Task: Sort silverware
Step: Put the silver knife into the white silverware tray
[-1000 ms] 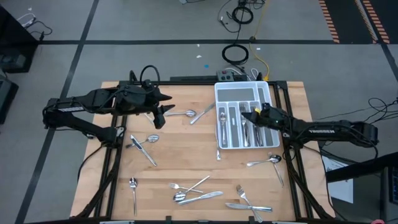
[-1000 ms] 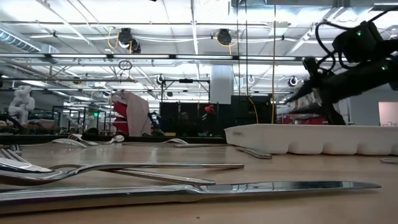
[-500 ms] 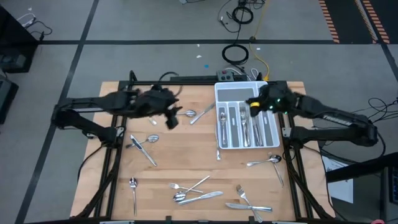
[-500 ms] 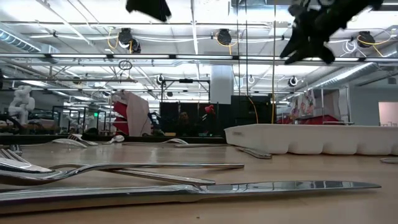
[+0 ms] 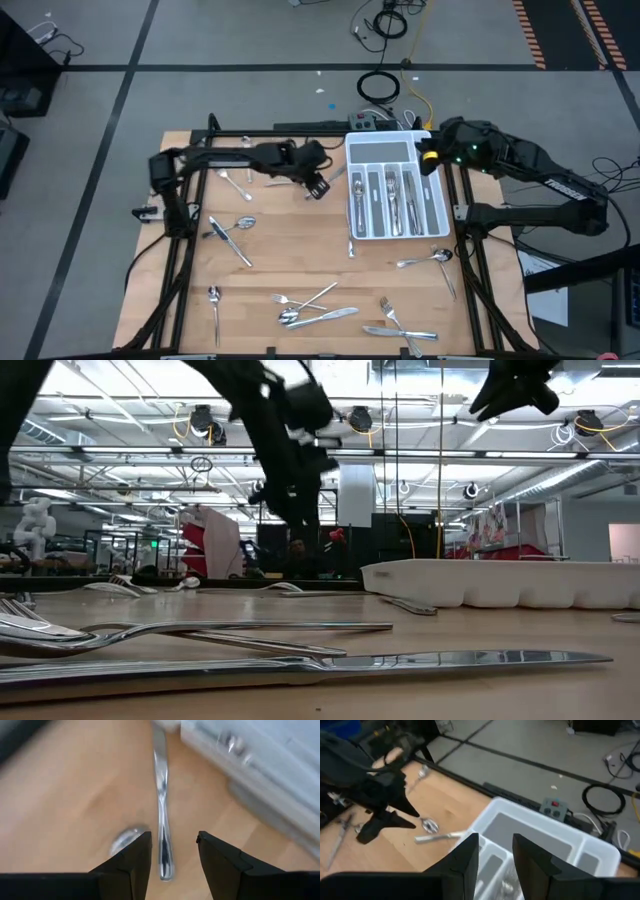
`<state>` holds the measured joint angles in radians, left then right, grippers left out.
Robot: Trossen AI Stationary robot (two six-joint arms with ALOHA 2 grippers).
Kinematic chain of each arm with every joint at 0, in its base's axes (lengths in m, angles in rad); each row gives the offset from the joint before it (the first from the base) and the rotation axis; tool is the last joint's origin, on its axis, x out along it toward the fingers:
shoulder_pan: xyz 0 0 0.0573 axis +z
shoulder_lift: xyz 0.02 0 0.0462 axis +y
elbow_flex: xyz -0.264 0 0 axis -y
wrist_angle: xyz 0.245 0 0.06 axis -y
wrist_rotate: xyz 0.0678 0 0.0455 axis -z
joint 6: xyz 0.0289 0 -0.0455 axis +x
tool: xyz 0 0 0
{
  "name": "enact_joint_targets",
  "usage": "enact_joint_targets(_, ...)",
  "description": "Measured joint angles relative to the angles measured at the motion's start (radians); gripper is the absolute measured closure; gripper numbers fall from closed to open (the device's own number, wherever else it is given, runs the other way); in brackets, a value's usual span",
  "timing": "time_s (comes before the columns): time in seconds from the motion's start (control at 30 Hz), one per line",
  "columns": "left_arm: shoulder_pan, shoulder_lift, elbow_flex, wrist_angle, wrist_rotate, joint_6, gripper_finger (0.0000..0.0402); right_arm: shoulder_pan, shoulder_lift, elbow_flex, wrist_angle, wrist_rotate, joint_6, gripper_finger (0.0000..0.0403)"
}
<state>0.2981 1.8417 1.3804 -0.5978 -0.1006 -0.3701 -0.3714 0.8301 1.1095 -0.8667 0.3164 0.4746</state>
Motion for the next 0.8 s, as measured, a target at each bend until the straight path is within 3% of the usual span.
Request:
enact_joint_targets(0.23,0.017,0.137,0.000,0.021,0.066,-0.015,0.0236,0.000,0.001,-0.008,-0.049,0.001,0.010,0.0291)
enact_joint_targets(0.53,0.023,0.182,0.005,0.134,0.038,0.044,0.0236,0.000,0.001,-0.008,-0.043,0.001,0.010,0.0291)
enact_joint_targets(0.8,0.037,0.246,0.007,0.139,0.051,0.073,0.0236,0.000,0.001,-0.008,-0.034,-0.001,0.010,0.0291)
